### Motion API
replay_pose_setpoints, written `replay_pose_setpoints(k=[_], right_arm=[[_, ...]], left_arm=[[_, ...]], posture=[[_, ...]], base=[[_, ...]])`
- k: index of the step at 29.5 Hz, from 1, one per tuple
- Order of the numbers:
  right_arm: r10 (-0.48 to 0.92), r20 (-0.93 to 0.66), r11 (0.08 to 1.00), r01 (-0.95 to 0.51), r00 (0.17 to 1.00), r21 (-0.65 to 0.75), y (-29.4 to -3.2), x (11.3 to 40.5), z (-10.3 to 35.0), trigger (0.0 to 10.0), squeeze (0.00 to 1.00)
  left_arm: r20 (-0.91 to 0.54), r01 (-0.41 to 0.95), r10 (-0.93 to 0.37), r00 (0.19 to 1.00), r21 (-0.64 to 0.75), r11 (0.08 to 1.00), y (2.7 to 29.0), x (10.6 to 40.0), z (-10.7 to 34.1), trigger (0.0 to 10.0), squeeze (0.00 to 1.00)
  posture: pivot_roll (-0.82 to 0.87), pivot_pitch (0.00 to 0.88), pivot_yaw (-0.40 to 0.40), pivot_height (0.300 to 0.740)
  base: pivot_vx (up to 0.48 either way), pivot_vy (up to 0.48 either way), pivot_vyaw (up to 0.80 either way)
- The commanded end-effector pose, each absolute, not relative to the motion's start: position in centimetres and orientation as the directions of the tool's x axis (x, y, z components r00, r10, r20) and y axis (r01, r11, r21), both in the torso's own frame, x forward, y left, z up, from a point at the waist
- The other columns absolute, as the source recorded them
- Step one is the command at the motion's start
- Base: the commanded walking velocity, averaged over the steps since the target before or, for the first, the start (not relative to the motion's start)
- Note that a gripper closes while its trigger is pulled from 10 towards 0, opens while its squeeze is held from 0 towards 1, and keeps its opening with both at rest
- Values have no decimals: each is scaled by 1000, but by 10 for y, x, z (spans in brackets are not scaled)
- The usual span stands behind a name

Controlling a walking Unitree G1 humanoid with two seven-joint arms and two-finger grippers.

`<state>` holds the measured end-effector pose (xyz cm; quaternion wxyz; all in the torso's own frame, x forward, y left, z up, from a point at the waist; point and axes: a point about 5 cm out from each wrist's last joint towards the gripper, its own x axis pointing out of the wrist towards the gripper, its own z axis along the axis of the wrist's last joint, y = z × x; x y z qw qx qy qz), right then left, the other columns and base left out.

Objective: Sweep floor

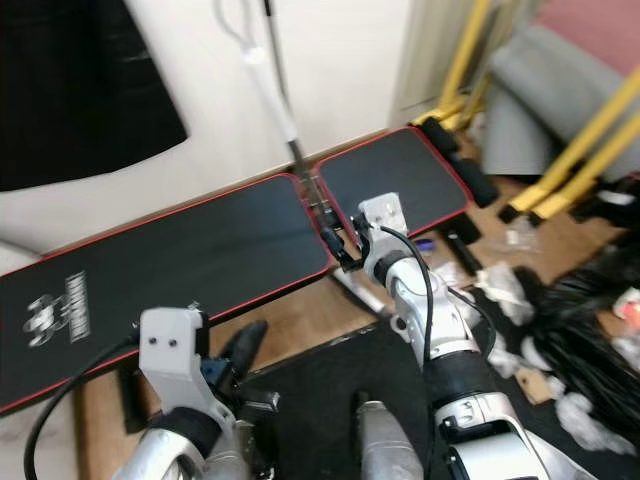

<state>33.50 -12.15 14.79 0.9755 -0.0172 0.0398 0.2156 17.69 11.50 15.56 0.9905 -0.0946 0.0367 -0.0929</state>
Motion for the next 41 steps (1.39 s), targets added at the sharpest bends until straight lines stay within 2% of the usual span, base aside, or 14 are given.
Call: replay_pose_setpoints(k=[1,7,9,10,11,14,18,22,27,41], right_arm=[[460,-105,887,-462,882,6,-117,325,145,10000,0],[435,-114,897,-441,893,-34,-128,315,143,10000,0],[407,-126,903,-419,905,-95,-139,303,137,10000,0],[407,-126,903,-419,905,-95,-139,303,137,10000,0],[384,-149,909,-401,911,-111,-145,292,129,10000,0],[377,-157,912,-395,913,-111,-147,289,127,10000,0],[348,-171,918,-372,922,-137,-158,280,124,10000,0],[346,-165,917,-370,924,-151,-158,279,123,10000,0],[337,-126,918,-355,933,-178,-148,299,125,10000,0],[352,-87,904,-362,932,-227,-135,311,132,10000,0]], left_arm=[[-78,123,-138,987,-173,977,124,180,148,10000,0],[-66,118,-127,990,-129,985,128,191,146,10000,0],[-64,160,-162,985,-45,986,128,198,142,10000,0],[-64,160,-162,985,-45,986,128,198,142,10000,0],[-78,194,-190,979,40,980,132,204,135,10000,0],[-82,198,-193,978,58,978,135,206,133,10000,0],[-91,218,-209,974,104,970,135,212,124,10000,0],[-87,210,-201,976,123,970,136,215,123,10000,0],[-63,171,-164,984,117,978,142,231,124,10000,0],[-29,135,-132,991,111,985,150,242,121,10000,0]], posture=[[-40,172,-80,740],[-60,115,-80,740],[-64,101,-77,740],[-64,101,-77,740],[-70,61,-68,740],[-70,61,-68,740],[-82,7,-38,740],[-79,0,-31,740],[-72,0,-26,740],[-73,0,-24,740]], base=[[0,0,-800],[0,0,-800],[0,0,-800],[0,0,-800],[0,0,-800],[0,0,-800],[0,0,-800],[0,0,-800],[0,0,-800],[0,0,-800]])
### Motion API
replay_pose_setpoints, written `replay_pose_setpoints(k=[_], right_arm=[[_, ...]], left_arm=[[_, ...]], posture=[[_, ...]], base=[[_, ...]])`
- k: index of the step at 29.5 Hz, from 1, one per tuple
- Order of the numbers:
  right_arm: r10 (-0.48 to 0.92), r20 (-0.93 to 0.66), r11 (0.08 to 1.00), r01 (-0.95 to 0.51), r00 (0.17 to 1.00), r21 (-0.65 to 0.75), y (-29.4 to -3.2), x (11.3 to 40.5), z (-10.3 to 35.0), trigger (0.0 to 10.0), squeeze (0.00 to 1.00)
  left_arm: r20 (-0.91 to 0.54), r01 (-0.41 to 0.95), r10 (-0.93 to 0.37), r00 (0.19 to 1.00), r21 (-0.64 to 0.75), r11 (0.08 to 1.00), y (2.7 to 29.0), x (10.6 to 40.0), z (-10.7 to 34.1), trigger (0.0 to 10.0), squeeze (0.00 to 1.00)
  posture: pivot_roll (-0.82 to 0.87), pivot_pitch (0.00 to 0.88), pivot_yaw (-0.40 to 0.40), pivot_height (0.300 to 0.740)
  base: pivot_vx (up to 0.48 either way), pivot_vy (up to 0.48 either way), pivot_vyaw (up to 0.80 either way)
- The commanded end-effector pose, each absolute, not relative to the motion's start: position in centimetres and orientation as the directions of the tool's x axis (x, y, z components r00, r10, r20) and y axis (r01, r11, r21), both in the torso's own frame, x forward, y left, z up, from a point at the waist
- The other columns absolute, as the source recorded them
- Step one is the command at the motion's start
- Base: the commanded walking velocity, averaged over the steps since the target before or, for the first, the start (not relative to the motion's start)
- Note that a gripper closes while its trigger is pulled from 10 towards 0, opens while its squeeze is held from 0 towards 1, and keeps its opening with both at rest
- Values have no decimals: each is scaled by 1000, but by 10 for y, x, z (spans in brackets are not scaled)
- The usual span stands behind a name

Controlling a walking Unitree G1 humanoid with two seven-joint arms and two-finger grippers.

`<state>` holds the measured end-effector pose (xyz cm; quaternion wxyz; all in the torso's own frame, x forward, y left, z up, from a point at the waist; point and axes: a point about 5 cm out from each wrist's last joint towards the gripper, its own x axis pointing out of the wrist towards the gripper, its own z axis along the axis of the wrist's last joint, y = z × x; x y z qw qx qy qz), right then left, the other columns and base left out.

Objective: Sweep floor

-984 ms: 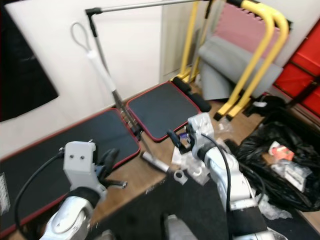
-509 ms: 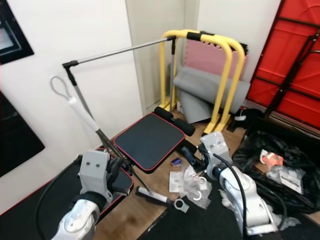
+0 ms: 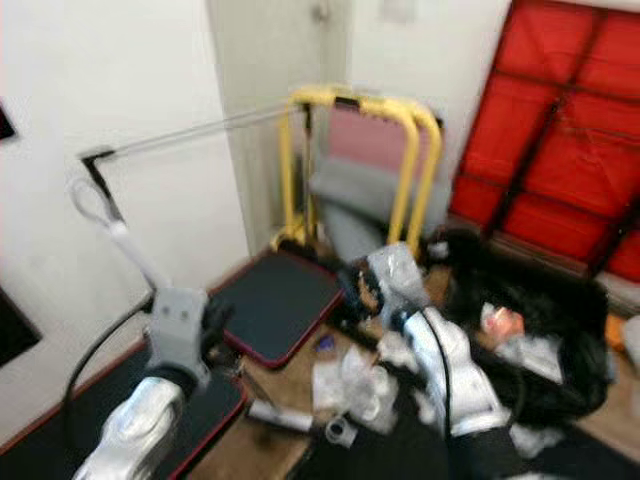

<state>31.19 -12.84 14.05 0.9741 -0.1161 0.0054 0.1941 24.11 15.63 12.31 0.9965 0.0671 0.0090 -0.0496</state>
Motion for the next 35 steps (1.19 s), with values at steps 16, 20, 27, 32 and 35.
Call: replay_pose_setpoints(k=[16,20,27,32,35], right_arm=[[379,-71,890,-385,923,-244,-134,316,129,10000,0],[386,-72,887,-391,920,-247,-134,317,128,10000,0],[387,-71,885,-392,919,-251,-135,318,128,10000,0],[383,-75,886,-389,921,-253,-136,320,127,10000,0],[382,-77,886,-388,921,-254,-137,320,126,10000,0]], left_arm=[[-24,108,-106,994,84,991,152,244,114,10000,0],[-25,109,-107,994,80,991,151,245,113,10000,0],[-22,114,-113,993,77,991,150,245,113,10000,0],[-20,115,-114,993,75,990,149,245,112,10000,0],[-19,116,-115,993,74,991,149,245,112,10000,0]], posture=[[-80,0,-38,740],[-81,0,-38,740],[-83,0,-40,740],[-83,0,-41,740],[-83,0,-41,740]], base=[[0,-64,-446],[0,-412,0],[0,-407,0],[0,-405,0],[0,-398,0]])
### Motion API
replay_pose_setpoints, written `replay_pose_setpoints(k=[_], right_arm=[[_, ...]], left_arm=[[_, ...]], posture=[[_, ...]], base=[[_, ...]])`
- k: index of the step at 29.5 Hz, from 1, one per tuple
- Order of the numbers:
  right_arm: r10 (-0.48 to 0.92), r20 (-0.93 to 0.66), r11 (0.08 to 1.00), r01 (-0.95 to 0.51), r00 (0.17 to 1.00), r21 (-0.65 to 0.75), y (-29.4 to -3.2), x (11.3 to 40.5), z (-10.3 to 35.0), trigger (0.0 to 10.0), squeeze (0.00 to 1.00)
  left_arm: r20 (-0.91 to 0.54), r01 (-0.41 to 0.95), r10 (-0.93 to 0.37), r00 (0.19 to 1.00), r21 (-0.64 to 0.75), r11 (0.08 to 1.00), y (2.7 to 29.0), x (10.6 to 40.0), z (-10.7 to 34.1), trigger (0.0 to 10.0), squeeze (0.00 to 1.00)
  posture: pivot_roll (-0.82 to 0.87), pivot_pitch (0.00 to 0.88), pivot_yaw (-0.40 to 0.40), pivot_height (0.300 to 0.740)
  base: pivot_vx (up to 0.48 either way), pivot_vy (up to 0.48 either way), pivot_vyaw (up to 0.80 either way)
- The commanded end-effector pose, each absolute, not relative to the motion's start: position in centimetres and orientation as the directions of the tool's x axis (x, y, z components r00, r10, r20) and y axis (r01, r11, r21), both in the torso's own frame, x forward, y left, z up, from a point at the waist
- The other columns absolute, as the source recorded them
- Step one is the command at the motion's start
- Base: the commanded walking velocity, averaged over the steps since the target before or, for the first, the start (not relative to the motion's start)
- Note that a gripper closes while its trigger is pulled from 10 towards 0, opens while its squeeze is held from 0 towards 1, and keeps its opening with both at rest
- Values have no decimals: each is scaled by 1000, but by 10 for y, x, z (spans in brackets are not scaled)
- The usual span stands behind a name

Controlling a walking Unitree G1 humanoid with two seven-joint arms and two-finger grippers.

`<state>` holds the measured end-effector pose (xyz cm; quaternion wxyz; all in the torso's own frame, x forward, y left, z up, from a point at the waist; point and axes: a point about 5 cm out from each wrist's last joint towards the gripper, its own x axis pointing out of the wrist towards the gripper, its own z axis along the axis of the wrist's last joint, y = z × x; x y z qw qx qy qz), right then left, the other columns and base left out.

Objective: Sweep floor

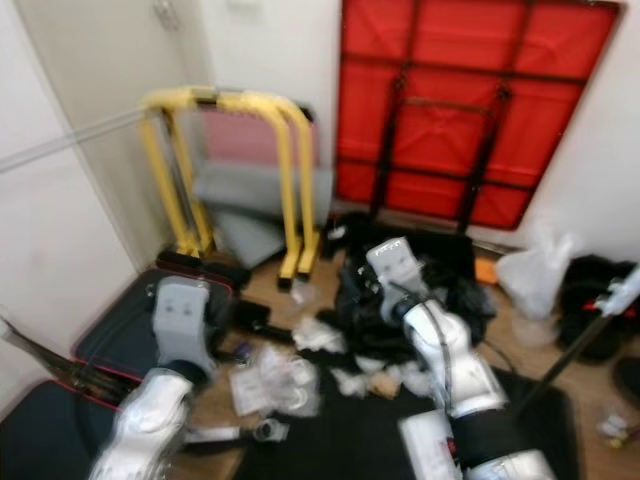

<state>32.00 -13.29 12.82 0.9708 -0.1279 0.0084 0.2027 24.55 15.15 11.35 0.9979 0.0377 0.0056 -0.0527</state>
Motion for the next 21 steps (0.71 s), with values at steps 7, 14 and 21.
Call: replay_pose_setpoints(k=[7,14,21], right_arm=[[380,-82,886,-388,921,-254,-137,321,125,10000,0],[378,-84,887,-387,922,-252,-137,321,125,10000,0],[380,-88,887,-389,921,-249,-137,322,125,10000,0]], left_arm=[[-17,120,-119,993,76,990,149,245,112,10000,0],[-16,120,-119,993,76,990,149,245,113,10000,0],[-13,118,-118,993,78,990,149,245,113,10000,0]], posture=[[-83,0,-40,740],[-82,0,-40,740],[-84,0,-39,740]], base=[[0,-388,0],[0,-376,0],[0,-359,0]])
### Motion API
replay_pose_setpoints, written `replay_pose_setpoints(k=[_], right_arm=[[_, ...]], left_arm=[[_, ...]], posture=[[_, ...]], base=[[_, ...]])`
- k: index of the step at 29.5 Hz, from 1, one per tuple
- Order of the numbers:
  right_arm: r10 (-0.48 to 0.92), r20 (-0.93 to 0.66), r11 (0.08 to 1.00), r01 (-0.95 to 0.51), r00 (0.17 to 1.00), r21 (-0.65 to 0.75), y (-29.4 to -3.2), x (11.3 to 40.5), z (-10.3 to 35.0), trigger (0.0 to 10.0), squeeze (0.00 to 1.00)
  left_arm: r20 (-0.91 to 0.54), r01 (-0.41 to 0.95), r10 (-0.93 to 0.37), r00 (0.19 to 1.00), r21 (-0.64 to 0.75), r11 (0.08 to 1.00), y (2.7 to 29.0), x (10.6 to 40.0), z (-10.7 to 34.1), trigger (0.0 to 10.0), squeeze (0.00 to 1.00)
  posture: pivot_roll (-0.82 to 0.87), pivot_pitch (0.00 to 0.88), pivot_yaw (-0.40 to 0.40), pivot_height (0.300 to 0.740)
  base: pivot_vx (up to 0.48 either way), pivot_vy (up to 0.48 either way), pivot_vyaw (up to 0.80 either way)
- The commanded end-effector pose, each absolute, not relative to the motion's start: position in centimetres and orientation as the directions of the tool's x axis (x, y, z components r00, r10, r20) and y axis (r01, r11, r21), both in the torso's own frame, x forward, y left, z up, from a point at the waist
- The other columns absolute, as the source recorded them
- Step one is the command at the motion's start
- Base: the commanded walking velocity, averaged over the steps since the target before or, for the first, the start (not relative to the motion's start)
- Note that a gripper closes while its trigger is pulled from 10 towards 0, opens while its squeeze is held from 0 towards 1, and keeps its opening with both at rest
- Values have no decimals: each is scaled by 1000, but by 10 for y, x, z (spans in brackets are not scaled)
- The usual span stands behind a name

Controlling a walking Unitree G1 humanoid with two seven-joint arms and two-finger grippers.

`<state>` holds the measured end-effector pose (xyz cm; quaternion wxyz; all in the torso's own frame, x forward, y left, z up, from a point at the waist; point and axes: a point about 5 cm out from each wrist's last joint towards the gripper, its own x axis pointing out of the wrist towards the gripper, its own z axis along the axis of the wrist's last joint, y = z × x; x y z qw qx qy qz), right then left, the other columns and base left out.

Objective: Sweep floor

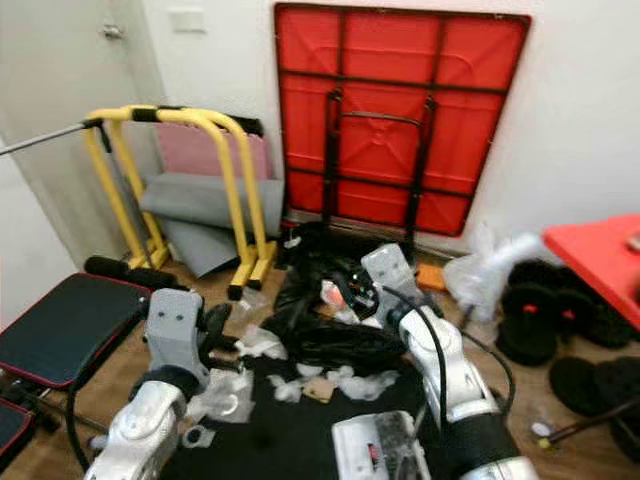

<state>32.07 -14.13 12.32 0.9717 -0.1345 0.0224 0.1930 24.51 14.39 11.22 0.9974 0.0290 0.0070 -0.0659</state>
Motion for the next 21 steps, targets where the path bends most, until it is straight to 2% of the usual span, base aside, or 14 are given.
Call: replay_pose_setpoints(k=[1,21], right_arm=[[380,-88,887,-389,921,-249,-137,322,125,10000,0],[366,-54,892,-367,929,-266,-137,325,132,10000,0]], left_arm=[[-13,118,-118,993,78,990,149,245,113,10000,0],[-20,91,-89,996,69,993,152,248,114,10000,0]], posture=[[-84,0,-39,740],[-87,0,-40,740]], base=[[0,-307,0],[0,0,0]])
